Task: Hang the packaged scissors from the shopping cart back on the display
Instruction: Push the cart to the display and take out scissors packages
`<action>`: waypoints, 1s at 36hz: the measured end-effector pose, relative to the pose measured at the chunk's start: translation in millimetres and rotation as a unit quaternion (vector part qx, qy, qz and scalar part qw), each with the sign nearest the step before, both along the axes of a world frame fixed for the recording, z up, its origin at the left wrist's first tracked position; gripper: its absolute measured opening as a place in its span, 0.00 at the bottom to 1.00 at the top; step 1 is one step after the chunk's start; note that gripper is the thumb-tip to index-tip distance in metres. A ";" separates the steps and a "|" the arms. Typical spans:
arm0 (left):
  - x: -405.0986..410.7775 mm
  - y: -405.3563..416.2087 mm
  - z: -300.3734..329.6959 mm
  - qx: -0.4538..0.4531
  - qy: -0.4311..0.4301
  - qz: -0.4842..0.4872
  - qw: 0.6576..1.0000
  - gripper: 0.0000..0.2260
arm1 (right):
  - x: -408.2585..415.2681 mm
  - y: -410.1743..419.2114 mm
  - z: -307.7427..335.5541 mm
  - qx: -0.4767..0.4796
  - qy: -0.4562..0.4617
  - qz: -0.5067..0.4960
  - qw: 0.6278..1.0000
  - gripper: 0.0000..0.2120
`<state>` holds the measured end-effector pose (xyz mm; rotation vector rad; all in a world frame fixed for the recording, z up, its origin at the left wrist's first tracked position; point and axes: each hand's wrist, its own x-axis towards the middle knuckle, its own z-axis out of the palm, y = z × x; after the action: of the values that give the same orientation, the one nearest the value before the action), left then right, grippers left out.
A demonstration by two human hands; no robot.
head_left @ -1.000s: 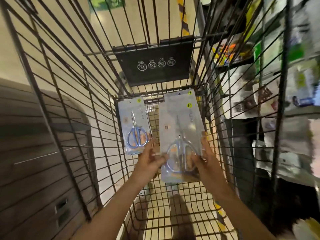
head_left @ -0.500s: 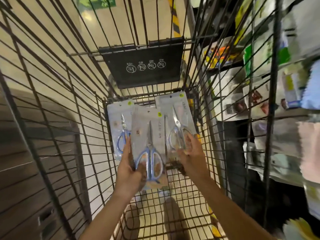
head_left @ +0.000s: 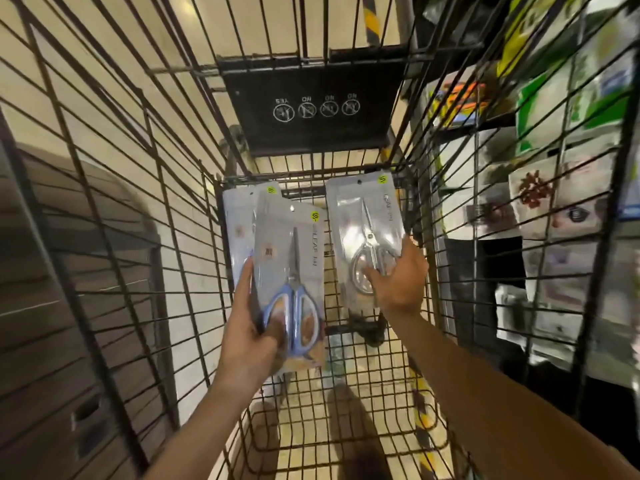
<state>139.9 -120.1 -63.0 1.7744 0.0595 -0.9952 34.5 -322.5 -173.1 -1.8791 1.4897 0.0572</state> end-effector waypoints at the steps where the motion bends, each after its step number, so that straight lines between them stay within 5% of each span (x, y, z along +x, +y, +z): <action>1: 0.0 -0.6 0.7 0.002 -0.001 0.000 1.000 0.39 | 0.7 1.7 3.7 -0.010 0.000 -0.005 1.000 0.45; 7: -0.8 -3.8 4.5 0.020 -0.033 -0.017 0.999 0.37 | -9.3 12.0 11.9 0.048 -0.023 -0.031 0.998 0.51; 19: 8.2 5.2 76.0 0.005 -0.042 -0.060 0.997 0.39 | -34.9 39.6 104.1 0.188 -0.143 -0.038 0.971 0.23; 25: 23.1 8.2 167.3 -0.031 -0.085 -0.117 0.989 0.38 | -55.2 64.8 209.1 0.125 -0.205 -0.091 0.966 0.38; 28: 32.3 19.3 213.5 -0.047 -0.113 -0.141 0.982 0.37 | -67.7 85.1 271.7 0.147 -0.273 -0.117 0.943 0.33; 31: 40.6 39.4 246.1 -0.060 -0.163 -0.182 0.968 0.36 | -77.4 106.1 325.3 0.137 -0.331 -0.124 0.925 0.38; 36: 44.5 64.7 296.2 -0.121 -0.184 -0.234 0.947 0.33 | -88.6 147.3 373.5 0.042 -0.359 -0.167 0.917 0.32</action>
<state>184.4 -55.5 233.2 1.7476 -0.7189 -0.9299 -54.1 -175.2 200.4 -1.3256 1.2214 -0.6515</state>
